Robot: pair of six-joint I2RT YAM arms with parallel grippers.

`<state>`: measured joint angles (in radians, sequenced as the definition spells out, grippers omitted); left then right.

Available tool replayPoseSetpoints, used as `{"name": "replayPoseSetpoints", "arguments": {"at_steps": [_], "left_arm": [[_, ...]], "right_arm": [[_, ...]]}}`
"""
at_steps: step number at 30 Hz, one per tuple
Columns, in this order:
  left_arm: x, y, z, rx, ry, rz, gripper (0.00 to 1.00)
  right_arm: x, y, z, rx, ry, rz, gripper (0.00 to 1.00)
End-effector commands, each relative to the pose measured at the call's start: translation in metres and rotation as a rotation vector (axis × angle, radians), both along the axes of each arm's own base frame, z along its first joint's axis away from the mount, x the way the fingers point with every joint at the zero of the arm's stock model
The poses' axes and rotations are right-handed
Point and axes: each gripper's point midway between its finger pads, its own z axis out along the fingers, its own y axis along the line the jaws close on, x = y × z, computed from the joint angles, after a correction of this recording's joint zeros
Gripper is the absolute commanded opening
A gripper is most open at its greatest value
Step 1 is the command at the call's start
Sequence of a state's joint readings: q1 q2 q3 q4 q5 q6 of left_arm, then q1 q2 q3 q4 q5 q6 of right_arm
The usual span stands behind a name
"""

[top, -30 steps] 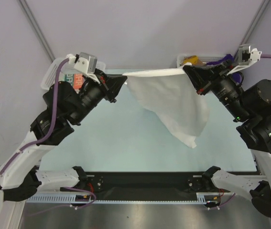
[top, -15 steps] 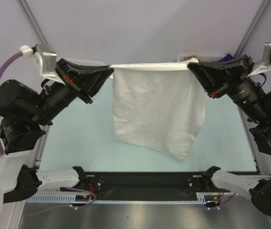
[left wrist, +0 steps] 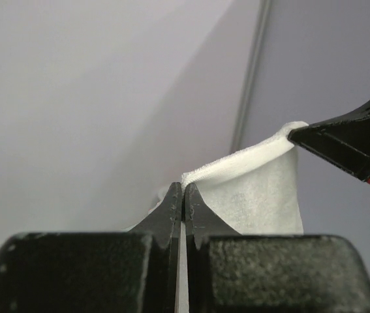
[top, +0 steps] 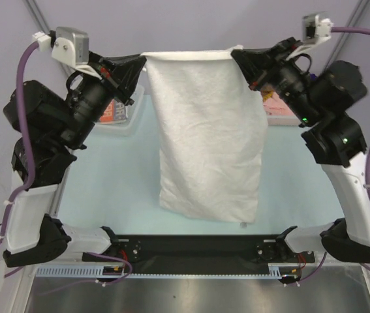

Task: Fold and stack the towels
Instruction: Flatten out the crumpled towel

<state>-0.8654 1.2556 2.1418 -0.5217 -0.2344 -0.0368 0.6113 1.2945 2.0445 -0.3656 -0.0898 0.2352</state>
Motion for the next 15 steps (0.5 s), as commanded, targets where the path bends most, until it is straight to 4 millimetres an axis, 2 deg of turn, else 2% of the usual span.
{"name": "replayPoseSetpoints", "arguments": {"at_steps": [1, 4, 7, 8, 9, 11, 12, 15], "left_arm": [[0.005, 0.043, 0.029, -0.055, -0.082, 0.168, 0.0], [-0.009, 0.055, 0.047, -0.076, -0.134, 0.167, 0.0], [-0.035, 0.061, 0.065, -0.096, -0.225, 0.091, 0.0], [-0.04, 0.056, 0.063, -0.082, -0.244, 0.054, 0.0], [-0.054, 0.066, 0.072, -0.105, -0.292, 0.04, 0.0], [-0.064, 0.065, 0.072, -0.104, -0.326, 0.006, 0.0], [-0.077, 0.075, 0.076, -0.113, -0.357, -0.002, 0.0], [-0.088, 0.079, 0.075, -0.116, -0.393, -0.026, 0.0]], "right_arm": [[0.028, -0.023, 0.001, -0.01, -0.03, -0.181, 0.0], [0.009, -0.032, 0.025, 0.022, -0.102, -0.17, 0.0], [-0.019, -0.041, 0.048, 0.05, -0.185, -0.132, 0.0], [-0.028, -0.041, 0.052, 0.052, -0.208, -0.108, 0.0], [-0.043, -0.047, 0.061, 0.074, -0.24, -0.094, 0.0], [-0.057, -0.048, 0.065, 0.081, -0.267, -0.058, 0.0], [-0.072, -0.055, 0.072, 0.099, -0.299, -0.046, 0.0], [-0.089, -0.059, 0.076, 0.119, -0.334, -0.011, 0.0]]}}
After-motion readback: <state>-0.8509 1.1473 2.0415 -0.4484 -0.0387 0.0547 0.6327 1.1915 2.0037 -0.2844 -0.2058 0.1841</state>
